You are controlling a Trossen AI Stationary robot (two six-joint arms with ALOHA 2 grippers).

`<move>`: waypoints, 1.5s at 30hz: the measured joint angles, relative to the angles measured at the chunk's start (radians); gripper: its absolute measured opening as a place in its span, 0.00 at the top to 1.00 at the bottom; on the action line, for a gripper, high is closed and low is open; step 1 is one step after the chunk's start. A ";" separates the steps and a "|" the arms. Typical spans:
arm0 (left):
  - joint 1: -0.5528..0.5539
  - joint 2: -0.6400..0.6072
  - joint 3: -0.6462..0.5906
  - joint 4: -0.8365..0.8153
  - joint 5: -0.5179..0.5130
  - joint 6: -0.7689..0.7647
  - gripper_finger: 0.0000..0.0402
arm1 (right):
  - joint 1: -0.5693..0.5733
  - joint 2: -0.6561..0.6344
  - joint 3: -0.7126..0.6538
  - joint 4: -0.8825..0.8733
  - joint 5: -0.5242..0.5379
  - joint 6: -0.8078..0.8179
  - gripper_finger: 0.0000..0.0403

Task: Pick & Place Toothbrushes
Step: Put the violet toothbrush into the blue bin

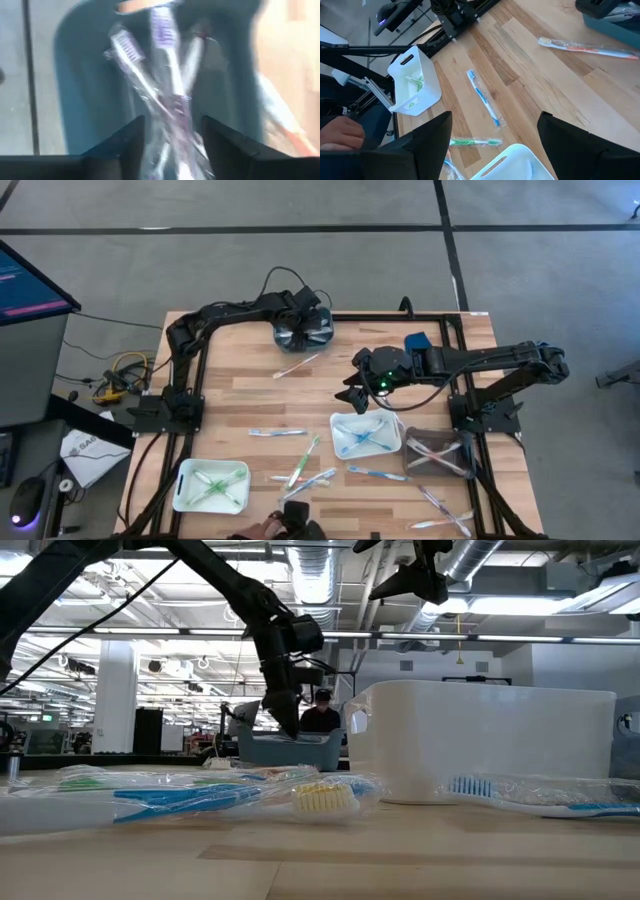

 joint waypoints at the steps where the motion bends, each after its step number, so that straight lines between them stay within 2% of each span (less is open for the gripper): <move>1: -0.006 -0.007 0.000 -0.012 0.003 -0.001 0.59 | 0.000 0.000 0.000 0.000 0.000 0.000 0.29; 10: -0.030 -0.096 0.000 -0.056 0.018 -0.032 0.97 | 0.000 0.000 0.000 0.000 0.000 -0.004 0.29; 15: -0.007 -0.106 -0.006 -0.223 0.142 -0.135 1.00 | -0.001 0.000 0.000 0.000 0.000 -0.011 0.29; 19: 0.011 -0.106 -0.065 -0.235 0.180 -0.160 1.00 | -0.001 0.000 0.000 -0.001 0.000 -0.012 0.29; 26: 0.017 -0.105 -0.114 -0.179 0.035 -0.202 1.00 | -0.015 0.000 0.000 0.000 0.000 -0.012 0.29; 34: 0.062 -0.064 -0.118 -0.163 0.025 -0.358 1.00 | -0.027 0.000 0.000 0.002 0.000 -0.012 0.29; 45: 0.083 -0.047 -0.118 -0.100 -0.031 -0.436 1.00 | -0.027 0.000 0.000 0.004 -0.001 -0.012 0.29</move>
